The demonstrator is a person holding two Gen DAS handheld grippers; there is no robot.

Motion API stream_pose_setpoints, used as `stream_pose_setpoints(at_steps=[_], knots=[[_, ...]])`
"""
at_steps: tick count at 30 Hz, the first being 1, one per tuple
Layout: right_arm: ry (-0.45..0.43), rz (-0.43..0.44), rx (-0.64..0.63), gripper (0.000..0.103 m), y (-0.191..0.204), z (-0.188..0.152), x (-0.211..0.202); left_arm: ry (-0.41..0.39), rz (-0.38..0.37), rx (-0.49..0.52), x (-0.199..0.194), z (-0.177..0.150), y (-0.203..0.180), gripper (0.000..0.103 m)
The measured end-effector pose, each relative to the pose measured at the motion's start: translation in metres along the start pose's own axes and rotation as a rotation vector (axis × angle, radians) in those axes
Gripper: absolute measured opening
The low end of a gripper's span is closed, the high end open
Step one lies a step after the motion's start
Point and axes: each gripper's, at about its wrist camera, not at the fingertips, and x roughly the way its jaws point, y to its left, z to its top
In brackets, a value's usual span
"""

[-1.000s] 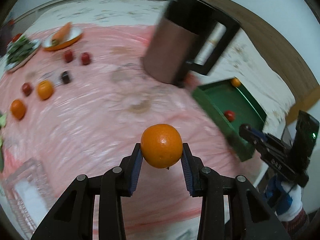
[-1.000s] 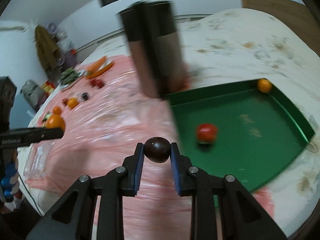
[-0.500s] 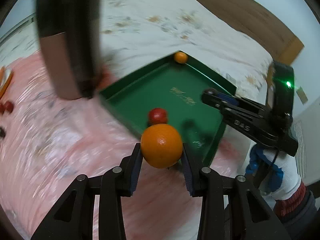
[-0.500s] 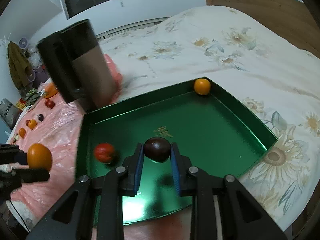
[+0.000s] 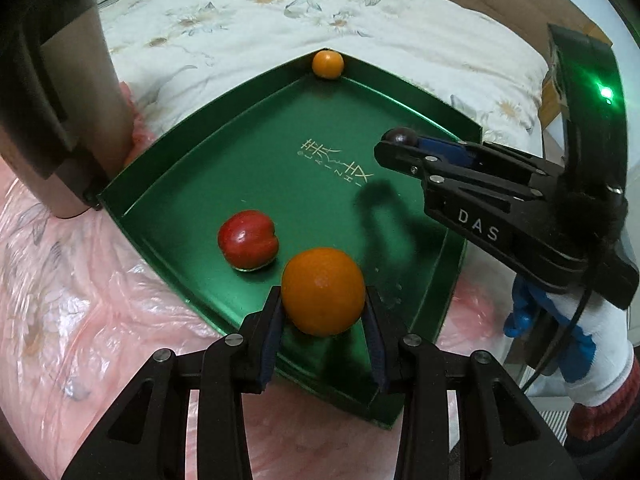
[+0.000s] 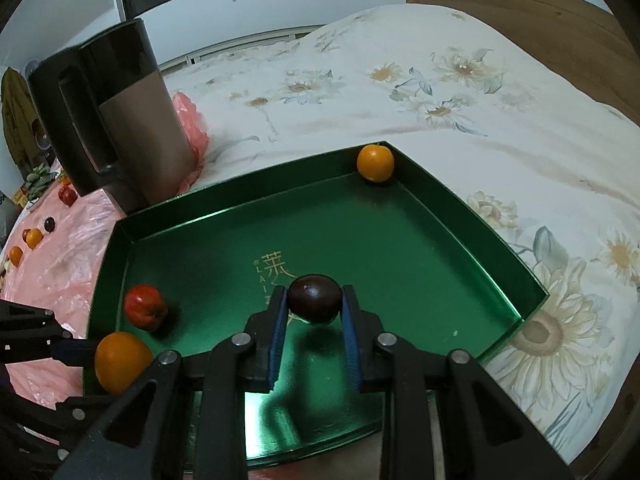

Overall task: Organize fruits
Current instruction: 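Open the right tool releasing the plum while the left tool releases the orange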

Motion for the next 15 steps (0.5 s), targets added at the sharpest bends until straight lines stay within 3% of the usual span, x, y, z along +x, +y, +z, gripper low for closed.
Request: stream_pose_setpoints(at_steps=[13, 15], knots=[[0.047, -0.033, -0.016, 0.000, -0.001, -0.011, 0.009, 0.014, 0.029, -0.006, 0.006, 0.003, 0.002, 0.034], [0.049, -0.040, -0.013, 0.009, -0.002, -0.012, 0.008, 0.015, 0.027, -0.009, 0.005, 0.002, 0.002, 0.034]])
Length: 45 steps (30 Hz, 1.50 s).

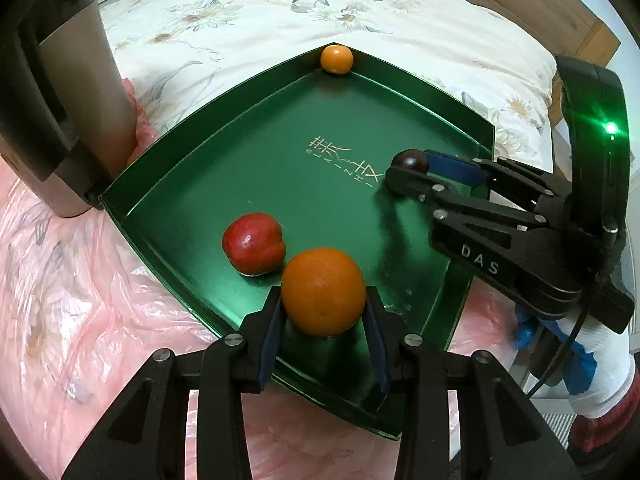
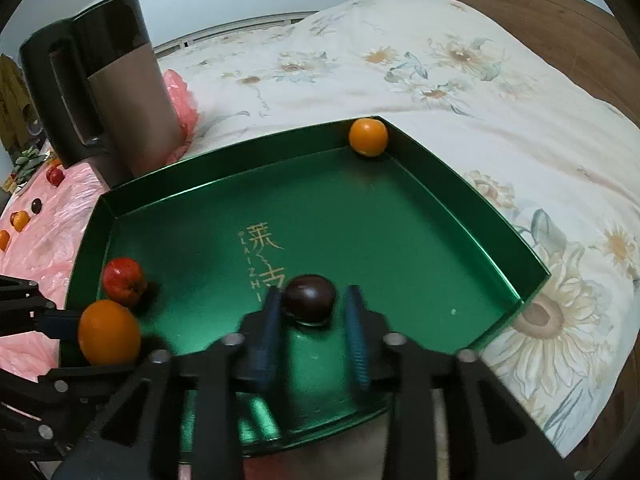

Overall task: Organize fruits
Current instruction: 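Open the right tool releasing the plum while the left tool releases the orange, then move both tools back toward the remaining fruit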

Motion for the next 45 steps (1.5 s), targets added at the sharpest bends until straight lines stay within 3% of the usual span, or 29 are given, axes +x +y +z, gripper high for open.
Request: stream_pose_setpoints(at_steps=[6, 7, 8, 9, 13, 16, 26, 37, 40, 45], knots=[[-0.018, 0.010, 0.001, 0.018, 0.002, 0.000, -0.009, -0.018, 0.020, 0.012, -0.007, -0.003, -0.004, 0.035], [-0.022, 0.008, 0.002, 0.022, 0.003, -0.001, -0.011, -0.031, 0.023, 0.015, -0.010, -0.003, -0.004, 0.043], [-0.027, 0.005, 0.002, 0.033, 0.003, -0.001, -0.014, -0.044, 0.026, 0.014, -0.013, -0.004, -0.005, 0.052], [-0.034, 0.000, 0.005, 0.041, 0.004, -0.001, -0.018, -0.061, 0.030, 0.010, -0.018, -0.004, -0.005, 0.053], [-0.060, 0.003, 0.022, 0.044, 0.005, -0.003, -0.033, -0.090, 0.023, 0.016, -0.033, -0.007, -0.006, 0.053], [-0.084, 0.001, 0.044, 0.061, 0.006, -0.006, -0.048, -0.114, 0.023, 0.024, -0.047, -0.013, -0.006, 0.054], [-0.207, 0.030, 0.058, 0.063, 0.036, -0.017, -0.108, -0.197, 0.071, 0.024, -0.094, -0.047, -0.002, 0.059], [-0.204, 0.118, 0.077, 0.063, 0.075, -0.045, -0.148, -0.256, 0.137, -0.031, -0.146, -0.101, 0.014, 0.059], [-0.198, 0.186, 0.074, 0.080, 0.089, -0.052, -0.156, -0.270, 0.136, -0.052, -0.157, -0.118, 0.024, 0.059], [-0.202, 0.197, 0.030, 0.083, 0.120, -0.056, -0.168, -0.301, 0.164, -0.071, -0.178, -0.145, 0.036, 0.059]])
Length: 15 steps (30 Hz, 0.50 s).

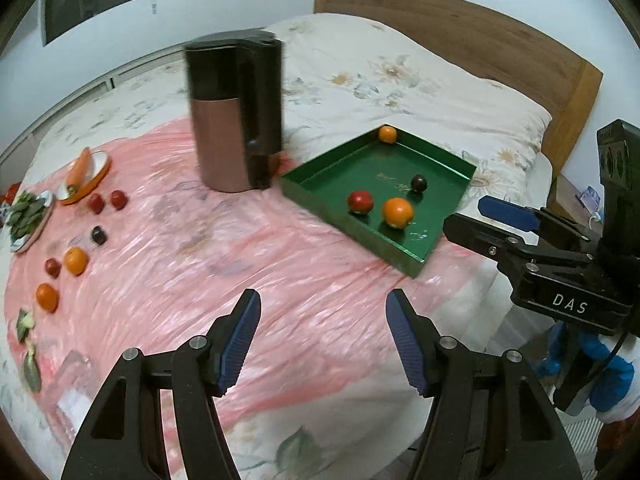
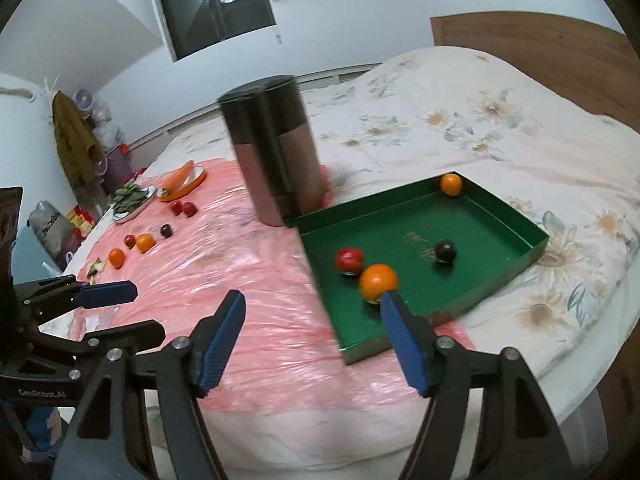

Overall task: Organize fruits
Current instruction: 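Move both tools back toward the remaining fruit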

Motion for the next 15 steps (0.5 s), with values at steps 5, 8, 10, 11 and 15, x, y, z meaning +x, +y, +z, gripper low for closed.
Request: stream_pose_setpoints(at_steps=[5, 8, 10, 11, 15], knots=[[0.013, 0.017, -0.044, 0.084, 0.032, -0.004, -0.001, -0.027, 0.024, -0.039, -0.023, -0.018, 0.027, 0.059], [0.025, 0.026, -0.072, 0.084, 0.050, -0.009, 0.001, -0.038, 0.038, -0.066, -0.033, -0.029, 0.044, 0.059], [0.032, 0.028, -0.093, 0.084, 0.063, -0.011, 0.002, -0.046, 0.049, -0.085, -0.040, -0.036, 0.057, 0.059], [0.034, 0.031, -0.101, 0.084, 0.070, -0.012, 0.003, -0.049, 0.054, -0.094, -0.042, -0.040, 0.063, 0.059], [0.031, 0.047, -0.127, 0.084, 0.092, -0.011, 0.005, -0.061, 0.081, -0.130, -0.052, -0.055, 0.088, 0.059]])
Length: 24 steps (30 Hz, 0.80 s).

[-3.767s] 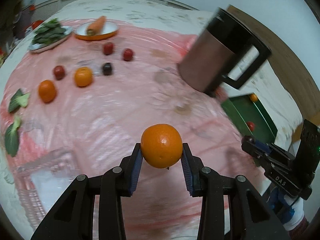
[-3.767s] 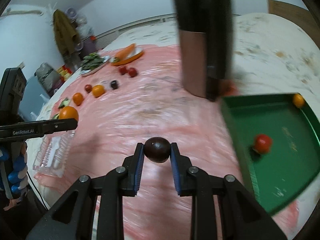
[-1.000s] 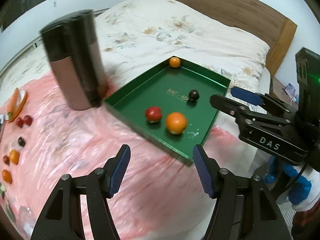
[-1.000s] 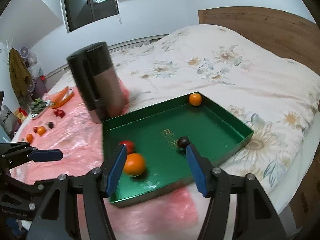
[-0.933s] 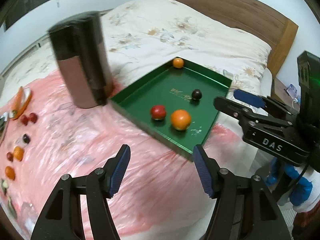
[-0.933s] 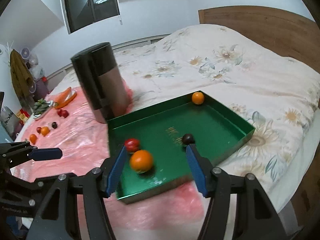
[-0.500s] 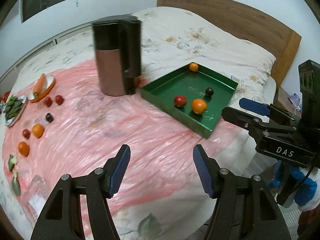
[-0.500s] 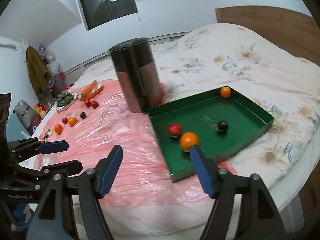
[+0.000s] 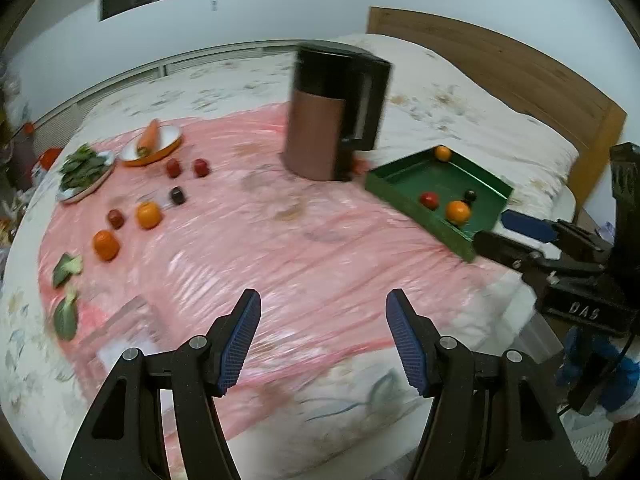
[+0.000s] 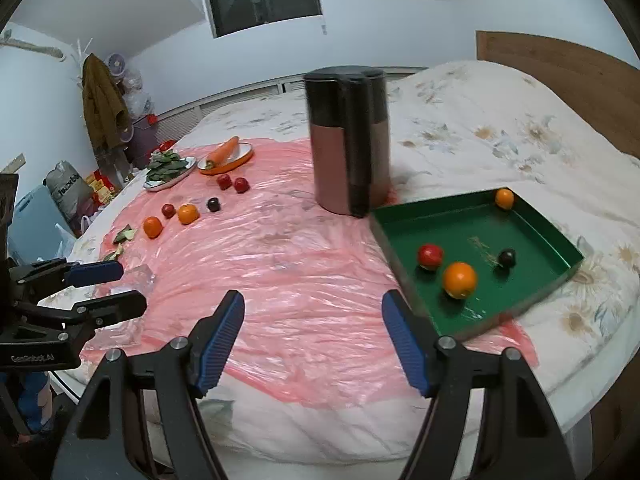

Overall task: Organize fruits
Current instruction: 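Move both tools back toward the remaining fruit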

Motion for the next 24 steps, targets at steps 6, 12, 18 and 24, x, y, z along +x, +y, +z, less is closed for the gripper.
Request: stream_pose_setpoints(at_steps=[6, 12, 18, 24], knots=[[0.011, 0.016, -0.029, 0.084, 0.025, 0.004, 0.008, -0.018, 0.042, -0.074, -0.012, -0.018, 0.043, 0.059], [0.042, 0.051, -0.073, 0.084, 0.051, 0.009, 0.023, -0.013, 0.095, -0.134, -0.017, -0.033, 0.085, 0.059], [0.071, 0.095, -0.115, 0.084, 0.077, 0.017, 0.049, 0.004, 0.151, -0.193, -0.016, -0.041, 0.133, 0.059], [0.106, 0.144, -0.152, 0.081, 0.104, 0.031, 0.087, 0.022, 0.196, -0.250, -0.005, -0.038, 0.184, 0.059]])
